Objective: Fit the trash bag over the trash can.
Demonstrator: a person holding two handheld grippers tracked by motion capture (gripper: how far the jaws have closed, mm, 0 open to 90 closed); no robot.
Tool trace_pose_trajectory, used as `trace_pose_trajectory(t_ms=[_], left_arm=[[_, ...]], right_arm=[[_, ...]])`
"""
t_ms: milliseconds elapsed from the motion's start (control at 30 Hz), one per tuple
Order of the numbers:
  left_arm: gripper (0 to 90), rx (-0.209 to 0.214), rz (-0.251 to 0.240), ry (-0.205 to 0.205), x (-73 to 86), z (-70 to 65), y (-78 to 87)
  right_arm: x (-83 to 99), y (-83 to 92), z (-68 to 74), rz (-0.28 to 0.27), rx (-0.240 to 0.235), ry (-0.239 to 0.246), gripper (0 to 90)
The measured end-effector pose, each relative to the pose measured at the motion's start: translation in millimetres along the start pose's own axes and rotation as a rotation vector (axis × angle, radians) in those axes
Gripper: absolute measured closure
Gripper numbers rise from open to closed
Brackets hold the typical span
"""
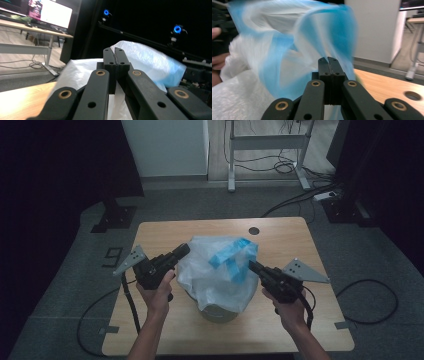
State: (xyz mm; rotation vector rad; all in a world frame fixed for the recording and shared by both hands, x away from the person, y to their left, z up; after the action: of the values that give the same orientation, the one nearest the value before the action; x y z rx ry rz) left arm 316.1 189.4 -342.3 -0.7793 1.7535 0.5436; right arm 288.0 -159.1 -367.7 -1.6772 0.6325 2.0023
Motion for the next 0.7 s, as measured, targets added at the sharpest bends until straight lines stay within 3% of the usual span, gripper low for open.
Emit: trace_pose_trajectory(t_ms=[167,333,433,533,700], left_arm=[[90.0,-0.018,-0.025,0.009,-5.6,12.6,-3.1],[90.0,-0.004,-0.033,-0.006,-11.7,12.7,-11.9],[89.9,0.017,-0.035,-0.003,-12.8,10.7,-8.4],[89.9,0.047,-0.018,-0.005,-4.2,5.6,3.3],[89.4,0.055,0.02,-0.002,19.7,0.5,26.1]], right_arm=[[-10.0,4.7,-25.6,0.01,0.064,0.006,89.3],[-33.9,1.0,-37.6,-0.008,0.091,0.035,89.3],[-53.0,6.3,-33.1,-0.059,0.087,0.069,89.3],[-61.4,16.2,-22.7,-0.097,0.06,0.092,89.2],[-44.5,29.5,-6.6,-0.086,0.023,0.112,89.1]])
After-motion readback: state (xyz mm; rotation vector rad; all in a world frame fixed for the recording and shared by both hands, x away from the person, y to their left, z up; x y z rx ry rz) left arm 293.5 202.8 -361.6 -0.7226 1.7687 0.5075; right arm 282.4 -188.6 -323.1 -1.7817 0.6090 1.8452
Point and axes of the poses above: each handheld gripper's, and its own axes: y roughly backward along the jaws, x roughly out of its underside, z roughly to its left, the point moved 1 cm from there along -y, roughly forward along the jaws, and after that the axes turned 10 degrees about -x, right-handed, at the moved point
